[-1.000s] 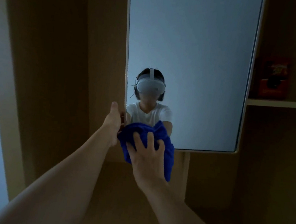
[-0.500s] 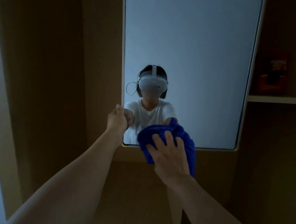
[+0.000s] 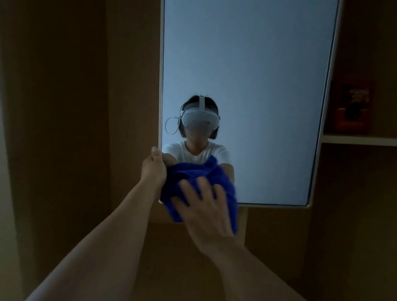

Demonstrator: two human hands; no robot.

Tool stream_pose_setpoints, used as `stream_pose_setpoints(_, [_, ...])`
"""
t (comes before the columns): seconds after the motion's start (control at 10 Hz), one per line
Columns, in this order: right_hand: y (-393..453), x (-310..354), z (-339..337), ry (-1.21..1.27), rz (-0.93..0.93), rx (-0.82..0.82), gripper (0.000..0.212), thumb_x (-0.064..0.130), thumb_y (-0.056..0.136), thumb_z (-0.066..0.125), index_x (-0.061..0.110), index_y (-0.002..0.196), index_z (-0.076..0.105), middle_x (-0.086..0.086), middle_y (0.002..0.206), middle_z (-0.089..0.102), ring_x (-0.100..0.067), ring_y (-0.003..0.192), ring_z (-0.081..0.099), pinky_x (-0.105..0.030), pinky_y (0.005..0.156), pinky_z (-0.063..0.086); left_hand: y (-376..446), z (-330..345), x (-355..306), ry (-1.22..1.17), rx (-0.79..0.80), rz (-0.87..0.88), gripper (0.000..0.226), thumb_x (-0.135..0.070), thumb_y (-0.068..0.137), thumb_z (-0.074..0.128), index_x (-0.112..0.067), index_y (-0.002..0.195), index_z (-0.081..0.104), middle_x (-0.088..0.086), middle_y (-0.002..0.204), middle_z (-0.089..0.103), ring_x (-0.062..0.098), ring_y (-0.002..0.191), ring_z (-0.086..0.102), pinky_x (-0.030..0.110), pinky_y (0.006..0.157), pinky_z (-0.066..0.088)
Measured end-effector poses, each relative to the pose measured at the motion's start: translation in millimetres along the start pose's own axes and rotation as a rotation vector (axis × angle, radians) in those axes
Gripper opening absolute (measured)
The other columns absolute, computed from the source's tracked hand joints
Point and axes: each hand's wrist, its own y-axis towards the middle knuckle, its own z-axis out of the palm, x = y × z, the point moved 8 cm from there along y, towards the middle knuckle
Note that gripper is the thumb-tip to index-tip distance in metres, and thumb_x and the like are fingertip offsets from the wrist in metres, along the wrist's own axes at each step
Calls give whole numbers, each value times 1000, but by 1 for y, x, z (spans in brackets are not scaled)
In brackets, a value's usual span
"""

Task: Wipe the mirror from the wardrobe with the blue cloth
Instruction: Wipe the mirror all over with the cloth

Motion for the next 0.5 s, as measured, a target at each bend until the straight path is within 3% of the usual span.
stream_pose_setpoints(0.1, [4,28,28,-127,-169,156,71,32,75,72,29,140,42,-3,154,24,-39,139,18,-65,109,8,-1,-2,2,8,-3,-13,57,-51,98,18,-13,98,61,6,90,63,19,82,59,33,72,45])
stream_pose_setpoints(0.2, [-7,9,38,-258,-170,208,78,37,71,77,34,140,41,0,153,28,-39,139,24,-65,107,19,3,-2,4,-7,-30,9,53,-51,98,20,-17,85,58,3,81,60,15,72,55,27,60,41])
stream_pose_setpoints(0.3, [-24,-27,39,-305,-136,191,76,34,63,83,33,132,51,-2,145,43,-38,131,40,-61,99,36,3,2,3,-56,-69,-8,56,-51,98,21,-11,106,59,5,85,58,15,75,52,34,73,38])
stream_pose_setpoints(0.4, [-40,-60,40,-340,-77,157,68,32,61,82,33,124,59,-3,138,52,-38,122,51,-60,93,42,5,2,3,-102,-151,-42,57,-48,99,22,-4,120,52,11,92,59,26,94,57,37,90,41])
stream_pose_setpoints(0.5, [-61,-97,37,-403,7,88,67,26,56,83,28,120,63,-8,134,56,-41,117,54,-63,91,42,2,4,5,-114,-164,-76,57,-48,99,22,-7,125,51,11,86,56,28,87,58,35,74,42])
